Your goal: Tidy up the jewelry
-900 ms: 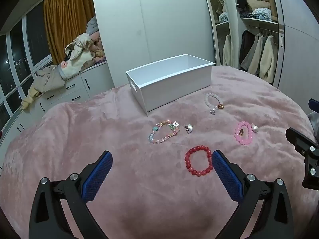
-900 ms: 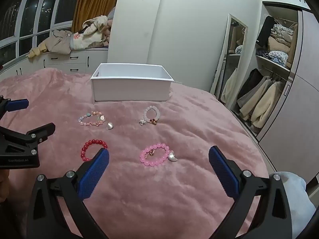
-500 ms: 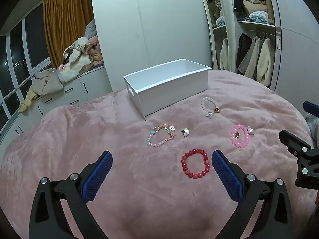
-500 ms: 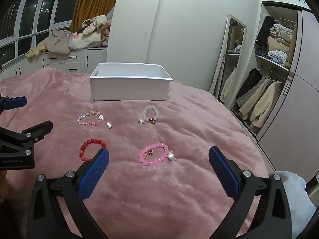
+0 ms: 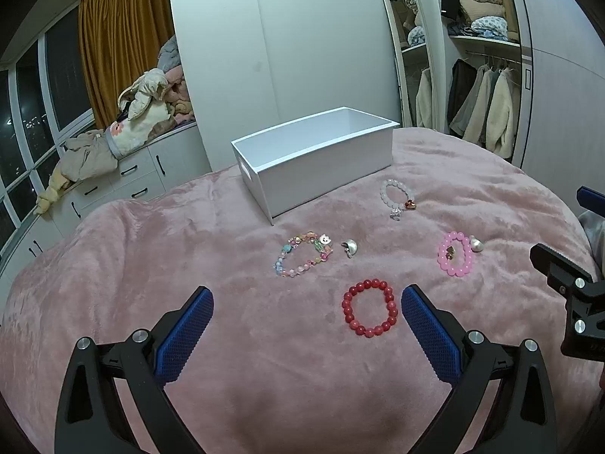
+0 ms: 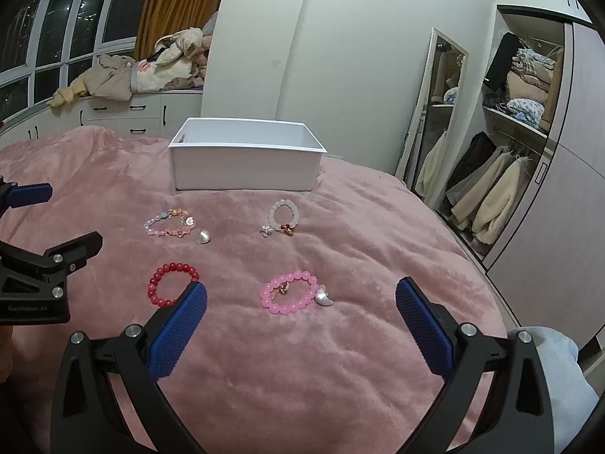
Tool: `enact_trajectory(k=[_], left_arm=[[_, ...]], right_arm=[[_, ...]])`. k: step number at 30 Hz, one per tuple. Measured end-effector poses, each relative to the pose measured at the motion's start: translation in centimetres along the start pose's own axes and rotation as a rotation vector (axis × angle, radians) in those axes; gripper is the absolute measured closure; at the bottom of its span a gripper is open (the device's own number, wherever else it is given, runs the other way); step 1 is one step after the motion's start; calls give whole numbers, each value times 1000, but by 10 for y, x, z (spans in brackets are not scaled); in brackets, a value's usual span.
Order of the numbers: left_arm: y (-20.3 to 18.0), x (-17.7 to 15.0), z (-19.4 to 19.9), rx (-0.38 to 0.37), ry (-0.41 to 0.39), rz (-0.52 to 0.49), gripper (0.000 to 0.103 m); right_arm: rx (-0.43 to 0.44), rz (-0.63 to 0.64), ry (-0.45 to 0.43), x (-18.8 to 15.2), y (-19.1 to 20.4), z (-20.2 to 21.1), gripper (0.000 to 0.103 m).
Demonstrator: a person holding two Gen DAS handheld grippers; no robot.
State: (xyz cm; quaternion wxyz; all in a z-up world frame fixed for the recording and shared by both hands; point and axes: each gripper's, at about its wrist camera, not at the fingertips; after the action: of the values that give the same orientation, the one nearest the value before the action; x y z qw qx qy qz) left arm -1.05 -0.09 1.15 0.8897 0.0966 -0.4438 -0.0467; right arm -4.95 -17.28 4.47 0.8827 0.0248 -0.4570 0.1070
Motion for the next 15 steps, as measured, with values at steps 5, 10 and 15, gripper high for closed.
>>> enact_trajectory(k=[5,10,15], left_arm=[[-9,-4,-9,87,-50,-101,2],[-12,-5,-8,86,-46,-102,2],[-11,-7,-15,108,14,-129,2]], right_arm=[[-3,-6,11,0,-2,-2,5],[-8,-11,13,-1,-7,-3,5],[-19,-15,20,-3,-12,-9,5]])
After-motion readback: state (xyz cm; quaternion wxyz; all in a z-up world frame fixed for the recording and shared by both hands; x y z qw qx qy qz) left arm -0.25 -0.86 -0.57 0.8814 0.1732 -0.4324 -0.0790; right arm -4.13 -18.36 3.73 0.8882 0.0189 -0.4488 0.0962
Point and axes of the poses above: each gripper's, at about its wrist camera, not at the fingertips, and z roughly against the way its jaws point, y to its left, x to its top, and after that the axes turned 10 degrees about x, right-handed
